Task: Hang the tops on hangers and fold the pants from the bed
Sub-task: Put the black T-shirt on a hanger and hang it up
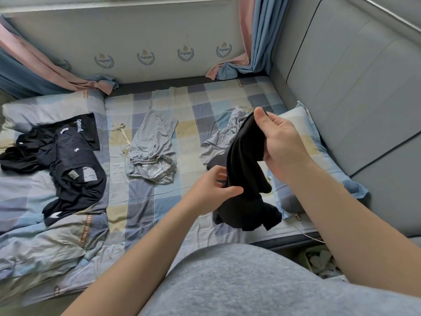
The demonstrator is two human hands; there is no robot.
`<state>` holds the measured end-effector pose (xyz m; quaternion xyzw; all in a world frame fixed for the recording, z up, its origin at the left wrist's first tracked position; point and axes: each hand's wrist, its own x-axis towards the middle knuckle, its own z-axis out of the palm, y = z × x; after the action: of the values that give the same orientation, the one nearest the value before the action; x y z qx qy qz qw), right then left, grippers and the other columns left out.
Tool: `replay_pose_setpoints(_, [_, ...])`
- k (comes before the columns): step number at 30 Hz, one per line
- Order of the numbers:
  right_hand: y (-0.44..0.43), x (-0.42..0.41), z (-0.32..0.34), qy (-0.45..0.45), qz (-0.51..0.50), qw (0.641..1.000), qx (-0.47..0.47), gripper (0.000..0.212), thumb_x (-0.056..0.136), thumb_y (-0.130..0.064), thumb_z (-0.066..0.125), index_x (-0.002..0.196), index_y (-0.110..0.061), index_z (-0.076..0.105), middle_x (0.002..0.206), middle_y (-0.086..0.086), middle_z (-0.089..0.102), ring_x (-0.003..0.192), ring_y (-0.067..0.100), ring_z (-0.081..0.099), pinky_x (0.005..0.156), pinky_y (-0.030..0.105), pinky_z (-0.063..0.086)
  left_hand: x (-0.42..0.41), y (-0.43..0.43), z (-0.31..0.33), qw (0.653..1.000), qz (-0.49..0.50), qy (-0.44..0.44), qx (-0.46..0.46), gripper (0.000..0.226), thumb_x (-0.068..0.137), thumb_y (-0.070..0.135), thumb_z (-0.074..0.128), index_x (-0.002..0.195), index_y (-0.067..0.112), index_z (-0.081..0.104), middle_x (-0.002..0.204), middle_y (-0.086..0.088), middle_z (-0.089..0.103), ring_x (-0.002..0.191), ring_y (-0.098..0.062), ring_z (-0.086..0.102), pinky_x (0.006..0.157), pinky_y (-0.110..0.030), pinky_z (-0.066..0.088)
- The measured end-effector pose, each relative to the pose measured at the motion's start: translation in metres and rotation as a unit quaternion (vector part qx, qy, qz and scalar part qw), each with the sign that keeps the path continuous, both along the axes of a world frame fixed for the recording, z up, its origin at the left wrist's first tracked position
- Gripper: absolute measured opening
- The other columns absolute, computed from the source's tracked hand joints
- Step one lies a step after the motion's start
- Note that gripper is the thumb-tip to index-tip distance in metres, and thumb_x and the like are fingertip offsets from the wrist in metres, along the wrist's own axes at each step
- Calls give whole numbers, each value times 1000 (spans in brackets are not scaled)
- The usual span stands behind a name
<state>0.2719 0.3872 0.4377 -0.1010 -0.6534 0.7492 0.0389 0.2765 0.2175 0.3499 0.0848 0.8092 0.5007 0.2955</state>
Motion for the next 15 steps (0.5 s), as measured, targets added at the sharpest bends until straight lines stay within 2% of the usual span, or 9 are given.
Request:
replay_pose_setpoints(2, [1, 0, 7, 19, -1, 999, -37, 33, 98, -40, 58, 72, -22, 68, 76, 4, 65, 78, 20, 65, 76, 37, 56, 2, 9, -9, 998, 15, 45, -36, 39, 82, 44, 73, 114, 24, 63, 105, 11, 68, 94, -7, 67, 83, -31, 56])
replay_pose_setpoints(4, [6, -2, 10, 31, -14, 998, -58, 33, 97, -39, 59, 71, -21, 65, 72, 1, 63, 72, 16, 64, 71, 32, 56, 0, 11, -16, 991, 57, 100, -65, 17, 94, 31, 62, 100, 16, 67, 91, 3, 70, 84, -14, 66, 76, -30, 54])
replay_pose_setpoints(6, [14, -4, 8, 28, -39, 997, -62, 33, 98, -38, 59, 70, -22, 63, 71, -1, 61, 69, 14, 62, 67, 28, 54, -4, 3, -17, 981, 127, 134, -53, 22, 99, 22, 55, 79, 14, 61, 69, 1, 62, 67, -18, 56, 59, -21, 41])
replay_pose_setpoints(7, [20, -4, 6, 24, -53, 996, -60, 34, 98, -39, 59, 68, -24, 63, 71, -2, 60, 69, 13, 62, 66, 28, 54, -6, -2, -15, 975, 166, 142, -43, 27, 100, 19, 54, 73, 15, 55, 61, 3, 54, 61, -18, 49, 53, -22, 35])
replay_pose_setpoints(10, [35, -6, -5, 11, -91, 995, -34, 38, 98, -40, 57, 66, -24, 68, 74, -1, 64, 78, 17, 64, 75, 32, 57, -17, -21, -10, 952, 265, 151, -13, 24, 102, 18, 48, 80, 13, 56, 61, 4, 48, 60, -17, 43, 59, -34, 34])
replay_pose_setpoints(12, [43, -9, -17, -14, -122, 992, -18, 36, 99, -38, 58, 70, -21, 71, 81, 4, 70, 84, 21, 68, 81, 35, 59, -23, -29, -5, 940, 301, 161, 5, 23, 103, 19, 45, 84, 13, 57, 65, 4, 48, 62, -17, 43, 62, -36, 35])
replay_pose_setpoints(15, [49, -12, -40, -77, -146, 986, 37, 31, 99, -35, 60, 74, -18, 65, 83, 8, 66, 81, 20, 64, 80, 37, 56, -27, -35, 6, 938, 309, 154, 32, 24, 104, 21, 43, 86, 12, 57, 69, 2, 49, 64, -15, 44, 64, -34, 38])
